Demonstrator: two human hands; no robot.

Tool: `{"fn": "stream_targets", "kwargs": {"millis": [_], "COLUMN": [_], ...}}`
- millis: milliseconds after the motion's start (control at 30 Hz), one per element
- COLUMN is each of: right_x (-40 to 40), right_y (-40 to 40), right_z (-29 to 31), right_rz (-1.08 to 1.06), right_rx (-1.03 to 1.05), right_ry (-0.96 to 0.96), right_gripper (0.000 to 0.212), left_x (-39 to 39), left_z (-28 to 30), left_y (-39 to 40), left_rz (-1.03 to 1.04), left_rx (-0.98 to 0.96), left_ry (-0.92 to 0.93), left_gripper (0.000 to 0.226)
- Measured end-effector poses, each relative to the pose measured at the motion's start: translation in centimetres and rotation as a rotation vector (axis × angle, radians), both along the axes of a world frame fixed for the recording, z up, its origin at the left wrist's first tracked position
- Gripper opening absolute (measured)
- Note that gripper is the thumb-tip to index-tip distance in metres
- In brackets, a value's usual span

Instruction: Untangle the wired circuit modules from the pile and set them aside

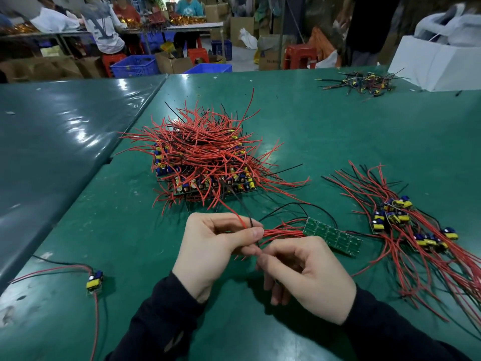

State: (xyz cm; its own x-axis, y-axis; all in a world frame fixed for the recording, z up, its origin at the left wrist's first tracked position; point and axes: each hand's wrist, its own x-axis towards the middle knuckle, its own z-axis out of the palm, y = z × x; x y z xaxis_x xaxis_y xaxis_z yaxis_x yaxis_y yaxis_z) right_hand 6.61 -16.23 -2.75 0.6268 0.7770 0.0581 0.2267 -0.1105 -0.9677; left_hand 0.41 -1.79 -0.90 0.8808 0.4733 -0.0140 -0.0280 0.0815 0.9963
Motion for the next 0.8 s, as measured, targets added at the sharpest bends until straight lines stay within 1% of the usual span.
{"fn": "stream_targets", "kwargs": {"millis": [67, 100, 167, 200, 233, 267, 300, 367, 433, 467, 533, 633, 733, 800], "right_x": [-0.1, -0.1, -0.1, -0.1, 0.0, 0.0, 0.1, 0.2, 0.2, 0.3, 0.1, -0.3, -0.2, -0.1], "right_y": [0.0, 0.1, 0.0, 0.0, 0.1, 0.1, 0.2, 0.3, 0.2, 0.2, 0.1, 0.2, 0.1, 0.0], "right_z": [-0.4, -0.5, -0.4, -0.4, -0.3, -0.3, -0.2, 0.2, 0.6, 0.7, 1.0, 1.2, 1.1, 1.1], "right_rz": [-0.049, -0.069, -0.095, -0.102, -0.100, -0.091, -0.073, -0.025, 0.008, 0.023, 0.062, 0.110, 0.089, 0.070], "right_rx": [-0.021, -0.022, -0.019, -0.022, -0.025, -0.023, -0.013, 0.020, 0.054, 0.065, 0.071, 0.058, 0.055, 0.061], "right_ry": [-0.201, -0.267, -0.307, -0.293, -0.238, -0.142, -0.028, 0.177, 0.290, 0.321, 0.352, 0.356, 0.338, 0.315], "right_gripper": [0.024, 0.024, 0.022, 0.022, 0.022, 0.023, 0.024, 0.026, 0.028, 0.028, 0.024, 0.017, 0.023, 0.026], "left_x": [0.2, 0.3, 0.4, 0.4, 0.3, 0.3, 0.3, 0.2, 0.1, 0.0, -0.1, -0.2, -0.3, -0.2], "left_z": [-0.4, -0.6, -0.9, -0.8, -0.8, -0.7, -0.5, -0.1, 0.1, 0.3, 0.5, 0.5, 0.4, 0.3], "left_y": [-0.4, -0.5, -0.7, -0.7, -0.7, -0.5, -0.3, 0.2, 0.7, 0.9, 1.1, 1.3, 1.4, 1.4], "left_rz": [0.063, 0.083, 0.103, 0.099, 0.079, 0.046, 0.011, -0.040, -0.071, -0.080, -0.090, -0.118, -0.108, -0.053], "left_rx": [0.101, 0.143, 0.188, 0.180, 0.131, 0.040, -0.079, -0.305, -0.431, -0.450, -0.389, -0.200, -0.079, 0.026], "left_ry": [-0.017, -0.031, -0.051, -0.050, -0.037, -0.018, 0.006, 0.045, 0.050, 0.042, 0.031, 0.017, -0.014, -0.041], "left_gripper": [0.017, 0.017, 0.016, 0.015, 0.014, 0.012, 0.010, 0.017, 0.018, 0.018, 0.017, 0.019, 0.020, 0.012]}}
